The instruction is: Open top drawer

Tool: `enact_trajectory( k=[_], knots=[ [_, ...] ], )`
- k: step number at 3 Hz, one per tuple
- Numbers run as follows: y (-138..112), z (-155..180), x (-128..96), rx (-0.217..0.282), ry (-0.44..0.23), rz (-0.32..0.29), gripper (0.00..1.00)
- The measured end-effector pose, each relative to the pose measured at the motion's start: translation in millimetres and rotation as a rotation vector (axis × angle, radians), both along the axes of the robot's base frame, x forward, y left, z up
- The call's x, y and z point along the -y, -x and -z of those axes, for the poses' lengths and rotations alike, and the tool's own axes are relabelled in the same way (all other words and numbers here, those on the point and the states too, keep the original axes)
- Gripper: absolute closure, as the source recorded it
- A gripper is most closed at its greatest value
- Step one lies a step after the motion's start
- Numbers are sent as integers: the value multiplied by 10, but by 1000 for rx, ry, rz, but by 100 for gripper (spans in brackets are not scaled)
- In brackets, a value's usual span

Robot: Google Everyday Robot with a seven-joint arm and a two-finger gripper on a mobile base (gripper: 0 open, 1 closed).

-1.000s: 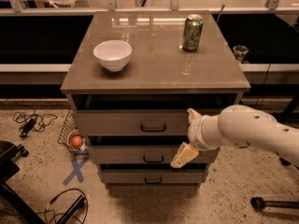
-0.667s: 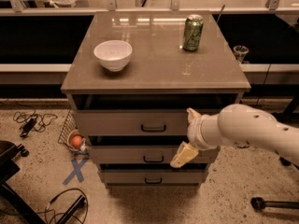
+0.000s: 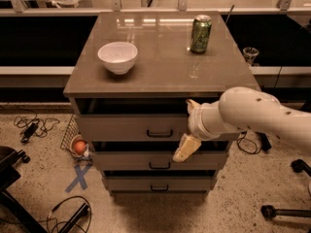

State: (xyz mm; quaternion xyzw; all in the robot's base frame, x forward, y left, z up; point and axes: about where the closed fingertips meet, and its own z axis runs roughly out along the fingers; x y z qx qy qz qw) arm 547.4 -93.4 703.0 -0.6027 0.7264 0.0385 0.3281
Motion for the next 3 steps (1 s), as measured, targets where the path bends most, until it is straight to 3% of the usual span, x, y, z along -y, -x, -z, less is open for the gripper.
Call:
enact_trajectory(
  k=[3],
  knots=[
    [-59, 73, -109, -26, 7, -32, 0]
  ],
)
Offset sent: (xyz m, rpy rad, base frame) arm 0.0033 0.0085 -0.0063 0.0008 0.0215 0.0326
